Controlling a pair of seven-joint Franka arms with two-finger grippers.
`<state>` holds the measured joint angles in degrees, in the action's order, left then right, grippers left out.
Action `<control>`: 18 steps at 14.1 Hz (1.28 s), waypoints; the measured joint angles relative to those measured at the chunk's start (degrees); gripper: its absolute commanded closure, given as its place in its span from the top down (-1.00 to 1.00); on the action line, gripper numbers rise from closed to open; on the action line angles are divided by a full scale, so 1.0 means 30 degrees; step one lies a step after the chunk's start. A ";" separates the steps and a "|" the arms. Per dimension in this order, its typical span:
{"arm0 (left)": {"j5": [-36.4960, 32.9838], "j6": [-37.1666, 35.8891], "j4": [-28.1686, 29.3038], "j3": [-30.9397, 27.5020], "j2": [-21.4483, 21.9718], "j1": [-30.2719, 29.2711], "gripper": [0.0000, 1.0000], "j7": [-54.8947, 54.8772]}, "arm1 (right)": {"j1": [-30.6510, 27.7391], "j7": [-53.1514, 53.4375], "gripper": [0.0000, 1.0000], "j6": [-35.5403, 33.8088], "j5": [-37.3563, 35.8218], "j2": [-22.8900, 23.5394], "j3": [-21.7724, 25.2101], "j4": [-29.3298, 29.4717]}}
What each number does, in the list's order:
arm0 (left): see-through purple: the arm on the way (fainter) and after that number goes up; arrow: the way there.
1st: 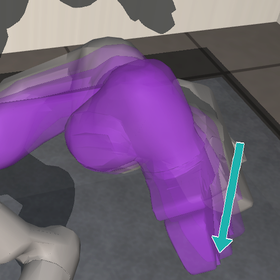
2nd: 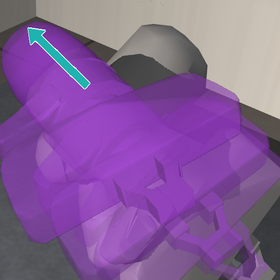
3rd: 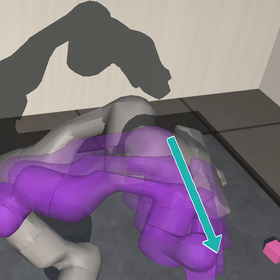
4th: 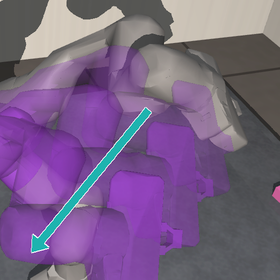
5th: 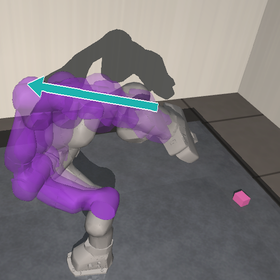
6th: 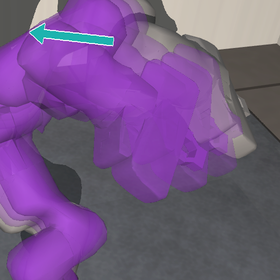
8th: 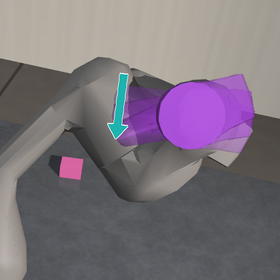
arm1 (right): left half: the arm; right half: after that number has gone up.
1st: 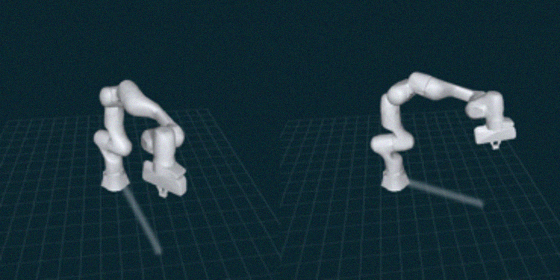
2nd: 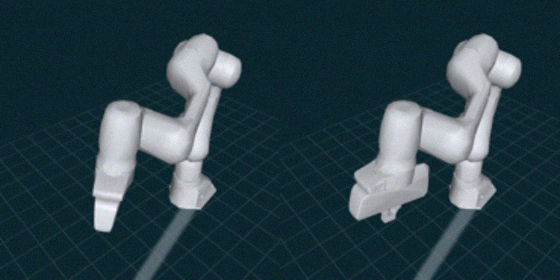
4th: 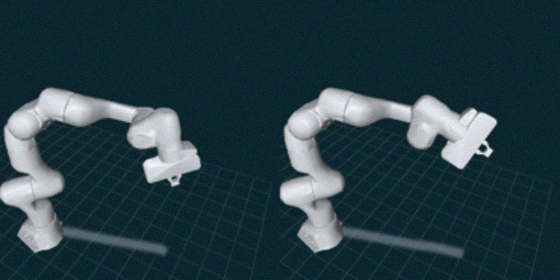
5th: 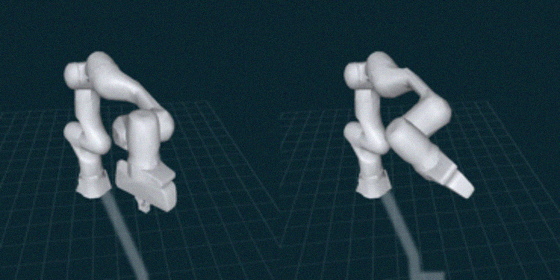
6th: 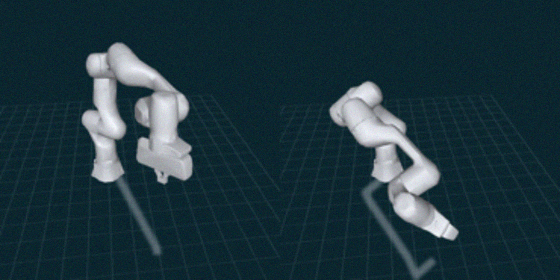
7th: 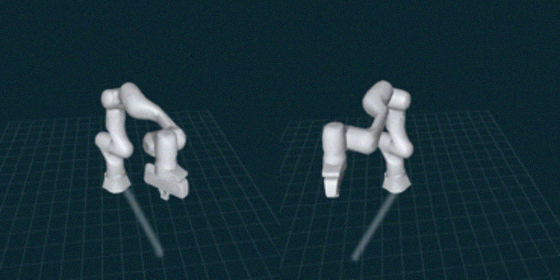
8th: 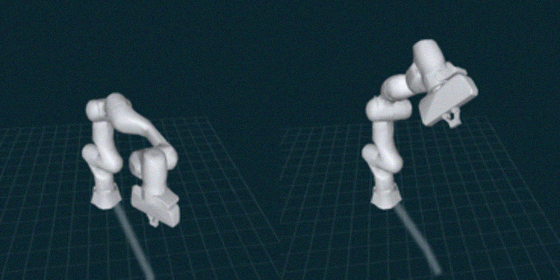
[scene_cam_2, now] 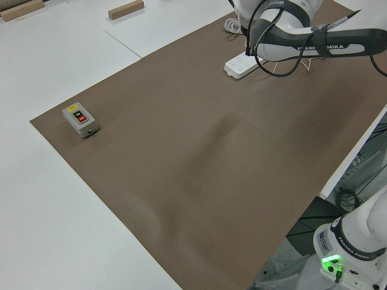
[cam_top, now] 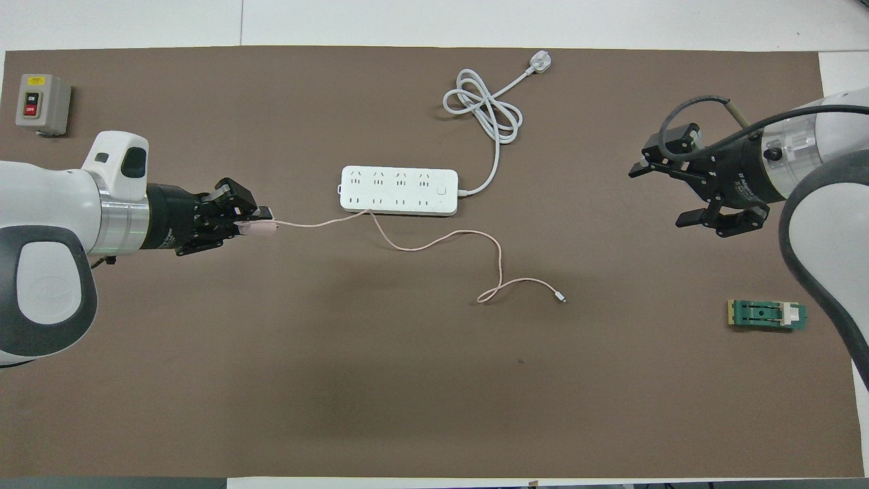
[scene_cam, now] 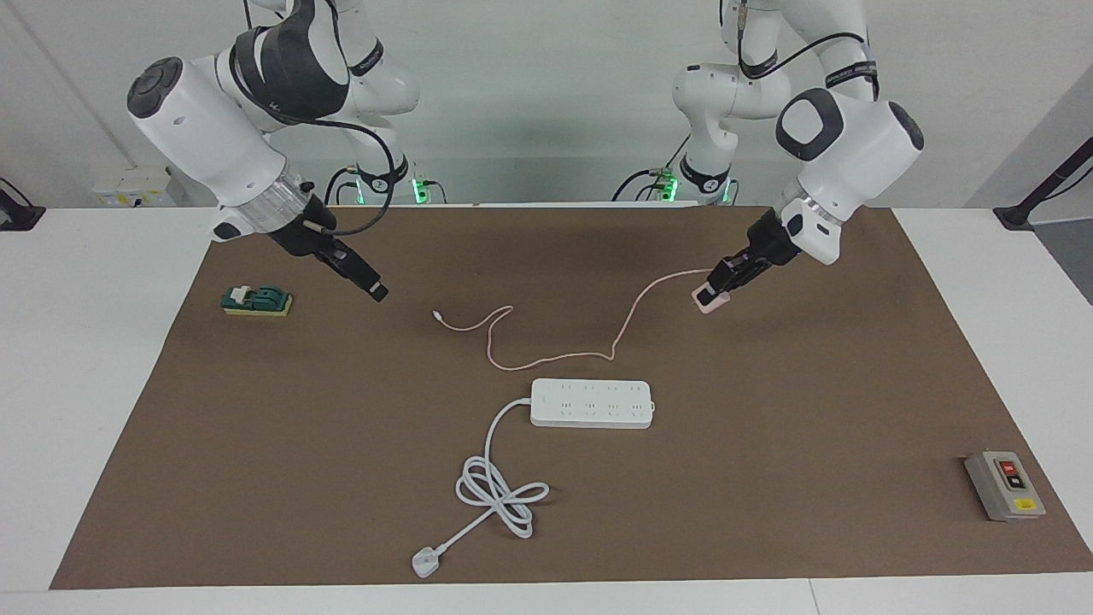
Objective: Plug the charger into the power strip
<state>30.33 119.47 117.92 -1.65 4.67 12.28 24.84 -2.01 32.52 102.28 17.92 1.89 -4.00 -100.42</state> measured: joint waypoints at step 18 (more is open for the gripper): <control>-0.4969 0.0671 -0.0527 0.0467 -0.0125 0.0693 -1.00 1.5708 | -0.0722 -1.1437 1.00 -0.3721 -0.6589 -0.3406 -0.0020 0.0006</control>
<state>15.43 121.48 116.34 -0.25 4.29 14.36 71.96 -4.18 -1.79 91.12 -1.84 -8.32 -4.06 -100.40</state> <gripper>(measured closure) 0.687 0.000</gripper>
